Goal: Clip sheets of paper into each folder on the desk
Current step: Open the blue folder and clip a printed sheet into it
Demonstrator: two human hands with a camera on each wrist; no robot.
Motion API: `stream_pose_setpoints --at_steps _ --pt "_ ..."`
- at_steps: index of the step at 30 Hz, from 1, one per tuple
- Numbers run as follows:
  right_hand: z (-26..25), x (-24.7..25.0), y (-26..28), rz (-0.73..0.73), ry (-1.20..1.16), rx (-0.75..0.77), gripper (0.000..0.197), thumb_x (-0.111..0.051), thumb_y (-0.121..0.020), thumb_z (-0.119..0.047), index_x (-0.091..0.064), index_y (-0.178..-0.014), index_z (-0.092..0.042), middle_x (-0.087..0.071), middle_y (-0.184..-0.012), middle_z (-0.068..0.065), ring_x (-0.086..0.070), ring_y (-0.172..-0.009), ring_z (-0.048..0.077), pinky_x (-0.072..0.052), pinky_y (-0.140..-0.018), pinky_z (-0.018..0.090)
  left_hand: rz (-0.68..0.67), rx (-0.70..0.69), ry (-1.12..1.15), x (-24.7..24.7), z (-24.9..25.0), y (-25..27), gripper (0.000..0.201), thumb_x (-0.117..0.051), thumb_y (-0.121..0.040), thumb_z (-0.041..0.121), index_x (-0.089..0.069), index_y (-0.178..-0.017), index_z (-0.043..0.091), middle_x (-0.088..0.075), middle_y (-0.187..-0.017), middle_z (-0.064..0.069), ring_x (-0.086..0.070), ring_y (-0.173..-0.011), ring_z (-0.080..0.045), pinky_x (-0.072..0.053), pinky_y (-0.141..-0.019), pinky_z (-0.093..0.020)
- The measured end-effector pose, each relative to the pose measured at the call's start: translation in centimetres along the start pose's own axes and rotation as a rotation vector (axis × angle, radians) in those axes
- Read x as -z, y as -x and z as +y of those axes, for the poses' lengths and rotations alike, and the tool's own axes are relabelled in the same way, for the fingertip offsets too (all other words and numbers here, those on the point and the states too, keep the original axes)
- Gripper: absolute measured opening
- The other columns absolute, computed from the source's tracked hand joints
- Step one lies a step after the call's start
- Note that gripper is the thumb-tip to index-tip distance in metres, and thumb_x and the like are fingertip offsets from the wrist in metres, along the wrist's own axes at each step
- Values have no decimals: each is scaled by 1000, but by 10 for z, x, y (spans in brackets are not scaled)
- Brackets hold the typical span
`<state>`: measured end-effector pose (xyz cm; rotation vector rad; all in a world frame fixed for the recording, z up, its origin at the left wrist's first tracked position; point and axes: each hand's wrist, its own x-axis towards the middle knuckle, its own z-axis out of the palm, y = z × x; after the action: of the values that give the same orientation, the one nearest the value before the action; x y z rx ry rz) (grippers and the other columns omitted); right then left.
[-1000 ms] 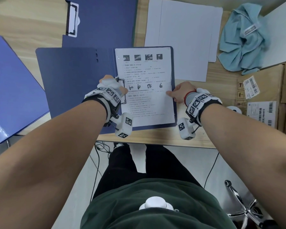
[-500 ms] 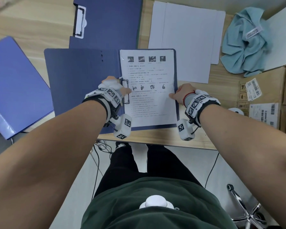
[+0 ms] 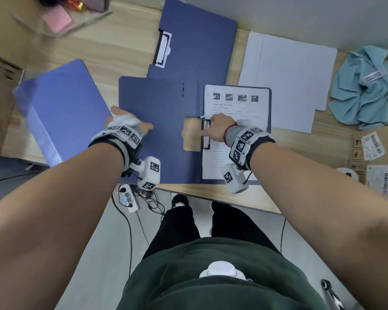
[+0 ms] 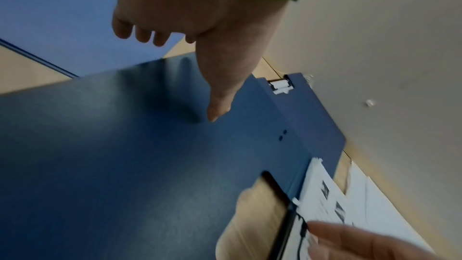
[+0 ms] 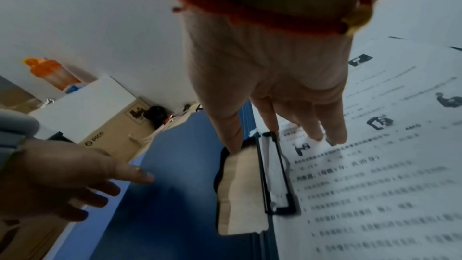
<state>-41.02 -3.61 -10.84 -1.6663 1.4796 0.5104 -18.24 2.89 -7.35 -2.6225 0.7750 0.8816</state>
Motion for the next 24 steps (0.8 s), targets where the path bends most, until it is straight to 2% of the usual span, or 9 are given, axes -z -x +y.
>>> stream_pose_setpoints --at_steps 3,7,9,11,12,14,16,18,24 --pt "-6 -8 1 13 -18 -25 51 -66 -87 -39 -56 -127 -8 -63 -121 9 -62 -107 28 -48 -85 31 -8 6 -44 10 -19 -14 88 -71 -71 69 -48 -130 7 -56 -124 -12 -59 -106 -32 -48 -77 -38" --pt "-8 -7 4 -9 -51 -50 59 -70 -84 -43 -52 -129 -9 -60 -123 8 -57 -107 27 -43 -81 29 -7 -25 33 33 -25 -21 67 -58 -78 72 -54 -105 11 -51 -96 -11 -56 -92 -29 -39 -64 -29" --pt "-8 -2 5 -58 -38 -75 66 -69 -82 -50 -50 -131 -11 -59 -127 7 -55 -105 26 -42 -81 30 -38 -22 100 46 -18 -21 78 -51 -66 83 -59 -93 11 -60 -92 -9 -59 -83 -28 -45 -68 -30" --pt "-14 8 11 -110 -4 -66 74 -65 -84 -55 -44 -140 -11 -52 -140 9 -52 -117 28 -42 -86 34 -43 -97 208 62 -11 -22 92 -52 -49 89 -68 -94 10 -71 -91 -8 -68 -83 -29 -56 -79 -39" --pt "-18 14 16 -129 -17 -54 79 -62 -86 -57 -39 -146 -11 -45 -147 9 -49 -126 28 -44 -92 36 -60 -161 289 70 -4 -18 90 -58 -53 86 -69 -99 8 -72 -94 -7 -70 -85 -29 -58 -82 -43" --pt "-25 30 28 -162 -120 -24 86 -59 -85 -64 -35 -151 -15 -39 -152 4 -45 -134 28 -44 -104 43 -119 -297 386 89 15 6 65 -65 -76 68 -65 -97 7 -70 -94 -10 -67 -79 -27 -59 -87 -44" --pt "-32 43 39 -207 -313 21 80 -57 -81 -72 -48 -141 -20 -46 -147 1 -55 -124 25 -49 -101 47 -166 -400 388 101 37 27 58 -61 -82 66 -63 -85 8 -71 -79 -13 -63 -61 -26 -58 -79 -38" --pt "-32 63 56 -239 -519 102 74 -53 -82 -74 -55 -132 -19 -55 -139 3 -63 -115 25 -51 -99 47 -201 -486 383 110 63 55 71 -54 -82 74 -64 -78 5 -72 -67 -13 -63 -53 -26 -56 -65 -31" --pt "12 115 88 -182 -784 167 89 -48 -74 -83 -55 -136 -19 -62 -125 5 -67 -103 26 -55 -91 44 -353 -647 426 85 122 98 67 -38 -90 73 -71 -100 16 -74 -87 -3 -71 -64 -17 -50 -52 -22"
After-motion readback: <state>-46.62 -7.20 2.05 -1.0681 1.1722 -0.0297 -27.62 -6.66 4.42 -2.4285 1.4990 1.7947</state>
